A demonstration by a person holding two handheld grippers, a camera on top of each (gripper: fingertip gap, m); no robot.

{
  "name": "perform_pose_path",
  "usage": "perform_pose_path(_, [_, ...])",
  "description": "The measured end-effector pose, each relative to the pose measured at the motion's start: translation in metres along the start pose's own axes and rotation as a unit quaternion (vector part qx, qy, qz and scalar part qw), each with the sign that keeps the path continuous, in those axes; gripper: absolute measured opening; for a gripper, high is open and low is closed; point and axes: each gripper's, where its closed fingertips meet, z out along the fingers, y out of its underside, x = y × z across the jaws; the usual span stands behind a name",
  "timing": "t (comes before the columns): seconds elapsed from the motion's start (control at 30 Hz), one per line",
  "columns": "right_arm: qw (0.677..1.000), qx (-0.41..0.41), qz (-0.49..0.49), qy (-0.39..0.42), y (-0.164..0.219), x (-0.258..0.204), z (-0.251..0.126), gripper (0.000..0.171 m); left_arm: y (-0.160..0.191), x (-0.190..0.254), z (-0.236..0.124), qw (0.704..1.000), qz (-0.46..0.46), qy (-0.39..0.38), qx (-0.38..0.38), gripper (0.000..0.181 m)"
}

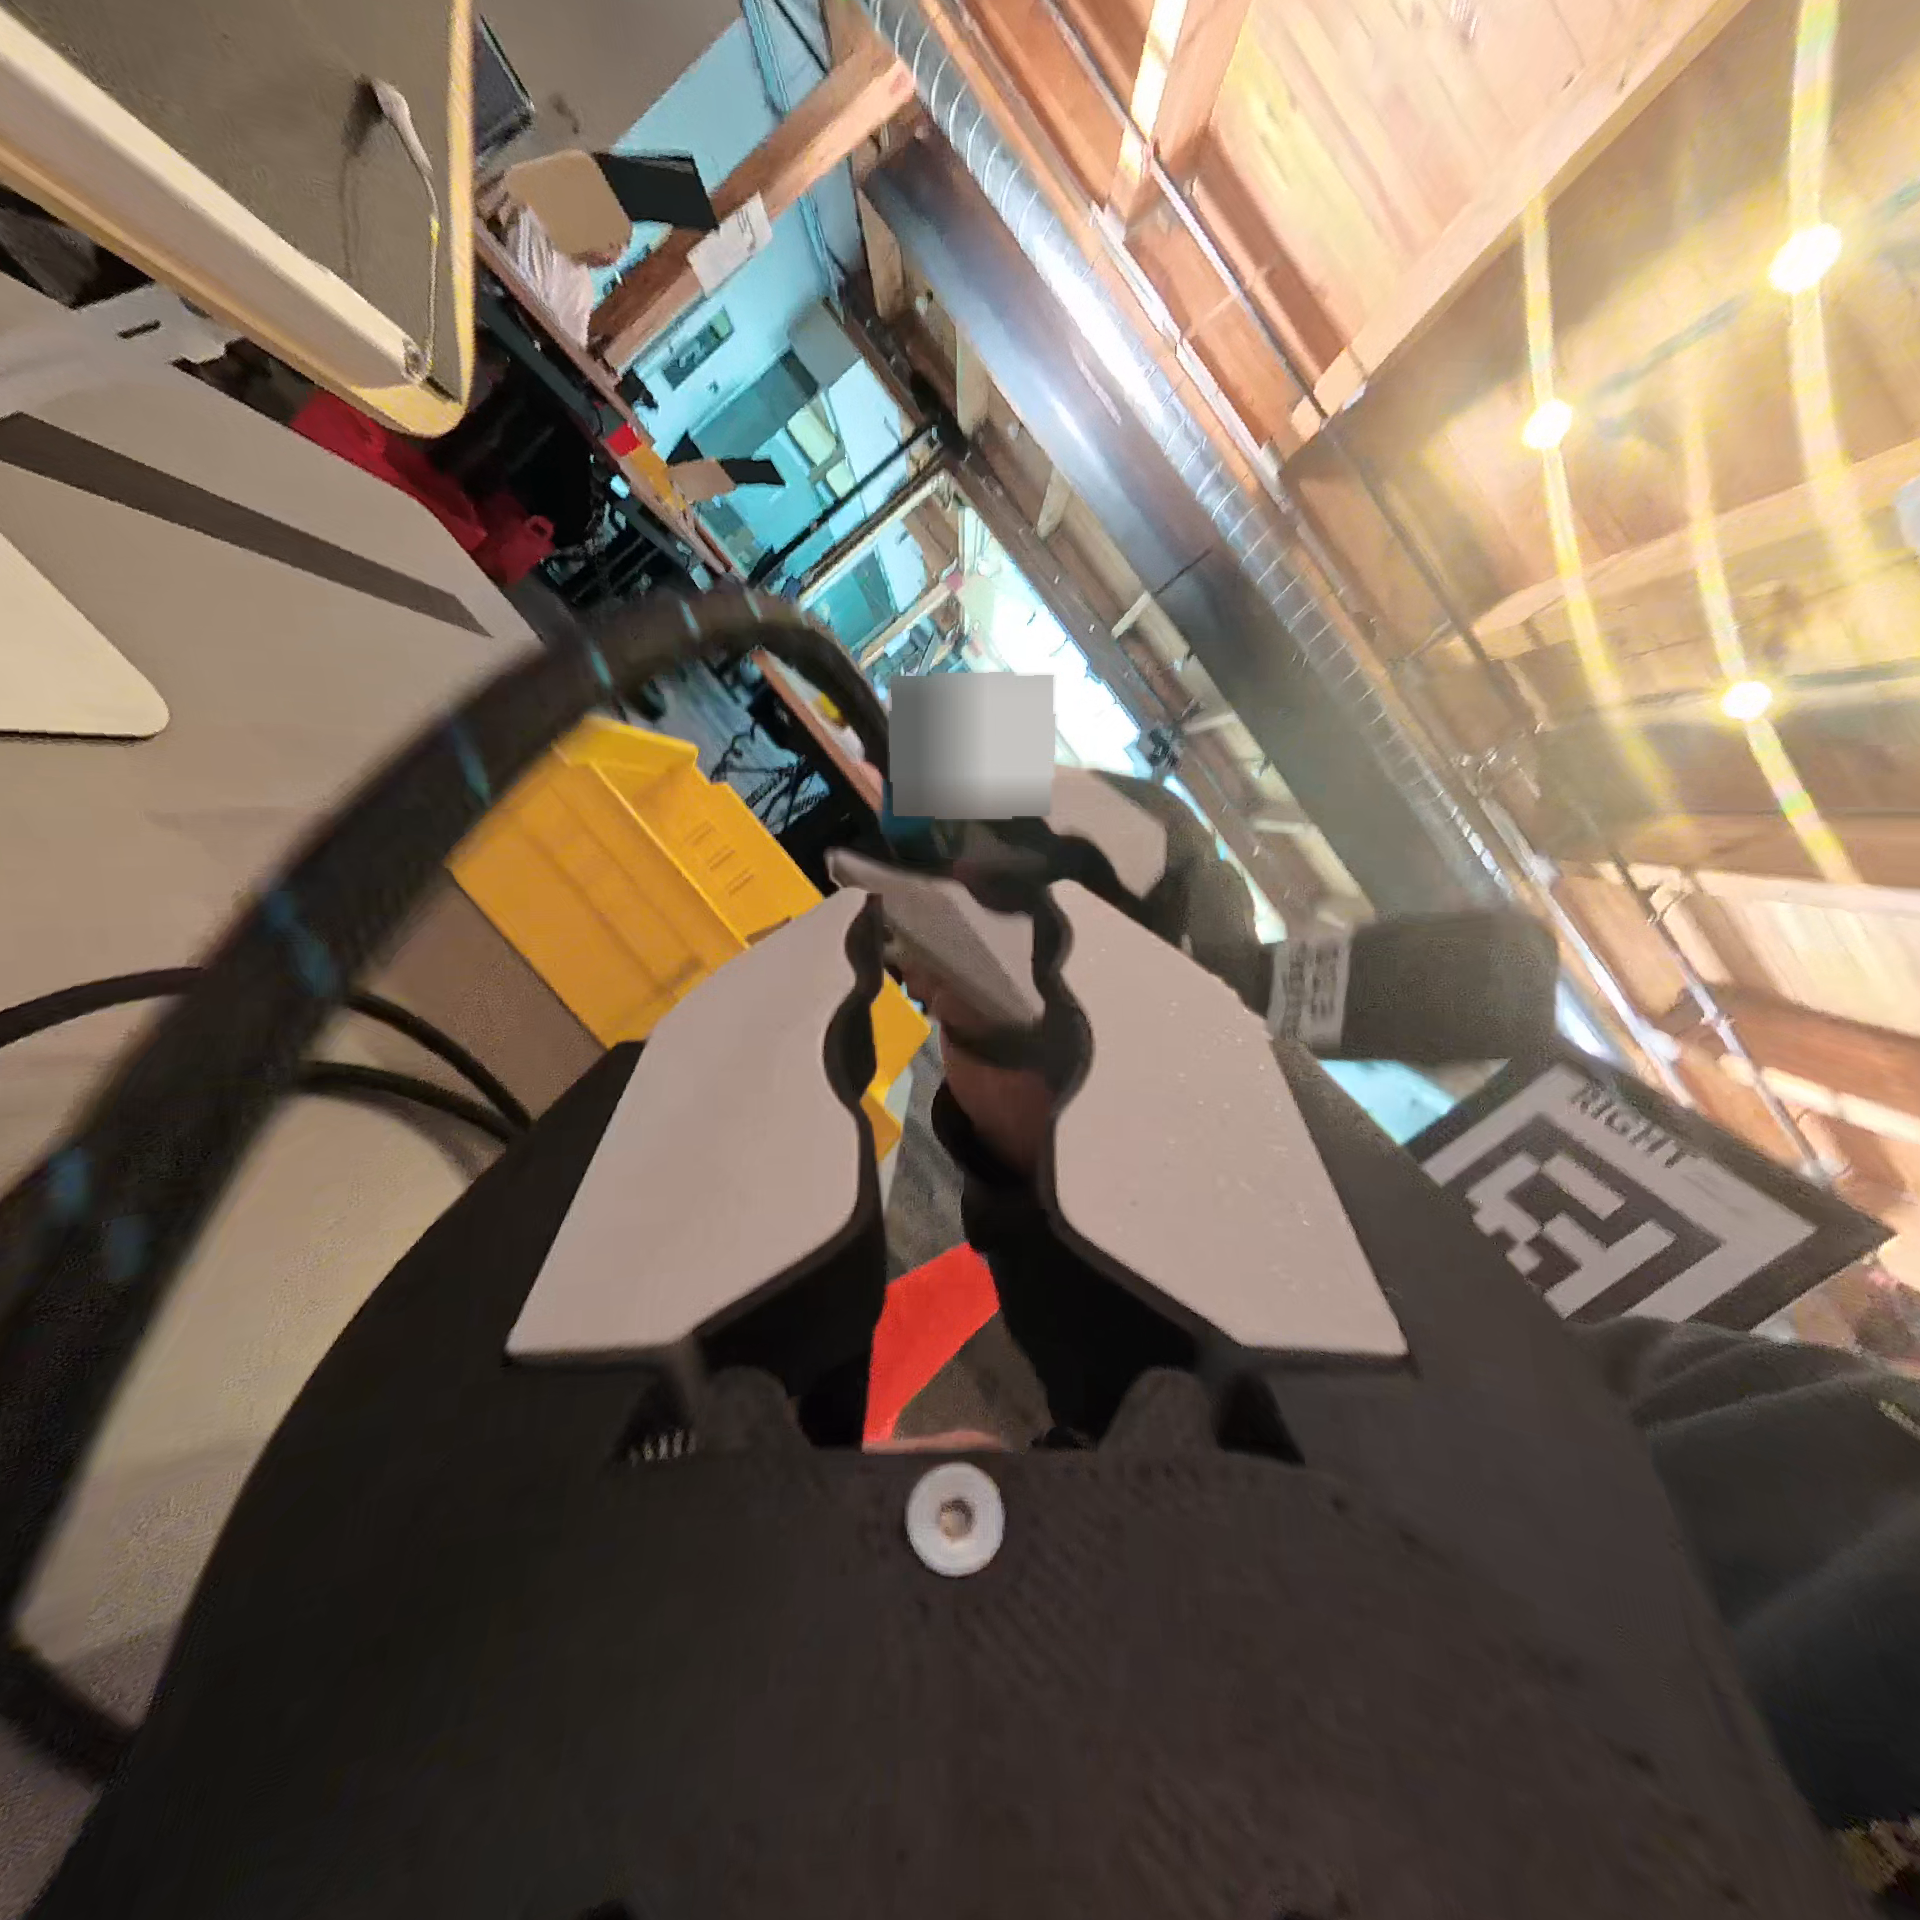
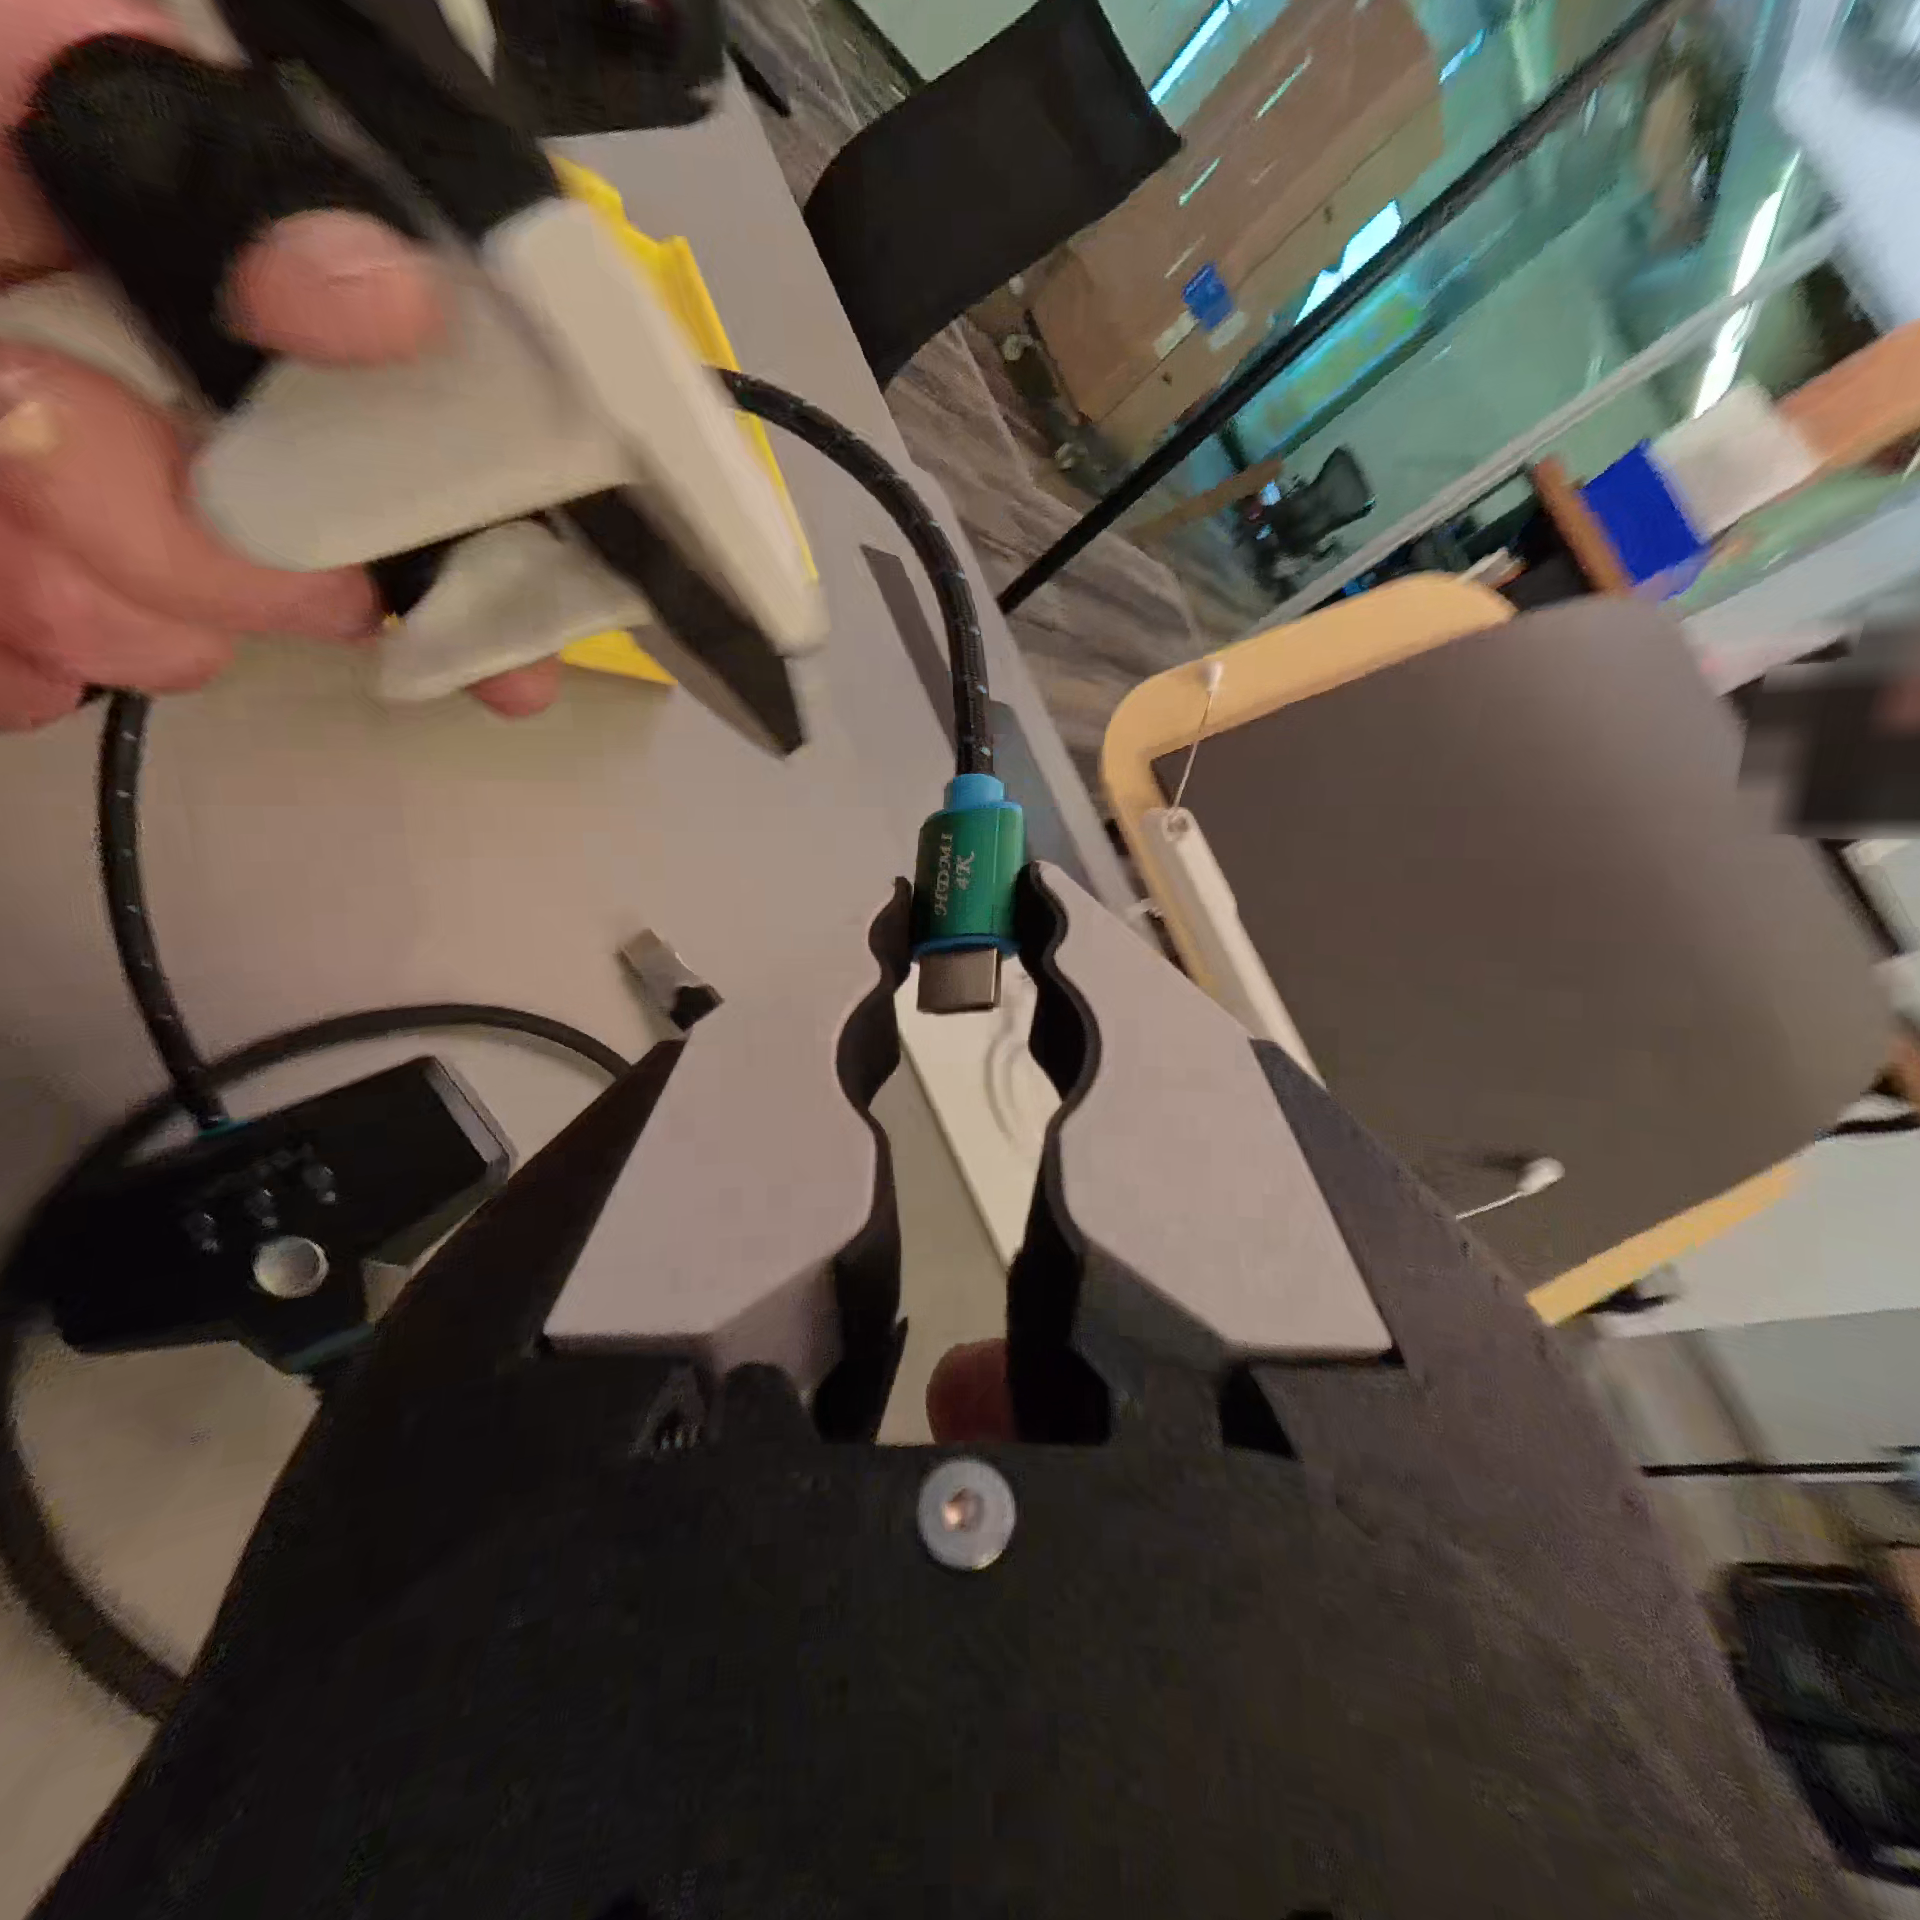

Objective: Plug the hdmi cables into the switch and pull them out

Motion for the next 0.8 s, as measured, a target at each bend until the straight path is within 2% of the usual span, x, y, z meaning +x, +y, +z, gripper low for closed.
perform_pose_path(0.03, [0.999, -0.001, 0.034, -0.014, 0.004, 0.004, 0.002, 0.018, 0.004, 0.002, -0.001, 1.0, 0.013, -0.005, -0.015, 0.028])
perform_pose_path(0.13, [0.986, 0.003, 0.153, -0.066, 0.014, 0.014, 0.008, 0.017, 0.014, 0.028, -0.005, 0.993, 0.096, 0.006, -0.067, 0.027])
perform_pose_path(0.17, [0.976, 0.001, 0.198, -0.095, 0.018, 0.013, 0.01, 0.017, 0.016, 0.034, -0.006, 0.986, 0.143, -0.009, -0.081, 0.029])
perform_pose_path(0.3, [0.932, 0.034, 0.343, -0.109, 0.027, 0.038, 0.016, 0.013, 0.007, 0.06, -0.016, 0.95, 0.294, -0.057, -0.089, 0.035])
perform_pose_path(0.37, [0.906, 0.06, 0.403, -0.114, 0.03, 0.049, 0.017, 0.01, 0.017, 0.075, -0.015, 0.941, 0.316, -0.052, -0.111, 0.035])
perform_pose_path(0.43, [0.907, 0.05, 0.401, -0.114, 0.033, 0.051, 0.022, 0.009, 0.041, 0.081, -0.006, 0.935, 0.32, -0.047, -0.143, 0.038])
perform_pose_path(0.53, [0.91, 0.039, 0.387, -0.14, 0.029, 0.041, 0.027, 0.008, 0.066, 0.06, 0.013, 0.939, 0.3, -0.068, -0.155, 0.04])
perform_pose_path(0.6, [0.909, 0.036, 0.385, -0.155, 0.026, 0.035, 0.028, 0.008, 0.063, 0.035, 0.023, 0.957, 0.25, -0.068, -0.127, 0.046])
perform_pose_path(0.67, [0.893, 0.055, 0.41, -0.176, 0.016, 0.032, 0.023, 0.008, 0.049, 0.017, 0.028, 0.97, 0.221, -0.047, -0.088, 0.045])
perform_pose_path(0.8, [0.849, 0.11, 0.462, -0.232, -0.016, 0.035, 0.005, 0.008, 0.025, -0.025, 0.031, 0.947, 0.304, -0.098, -0.023, 0.055])
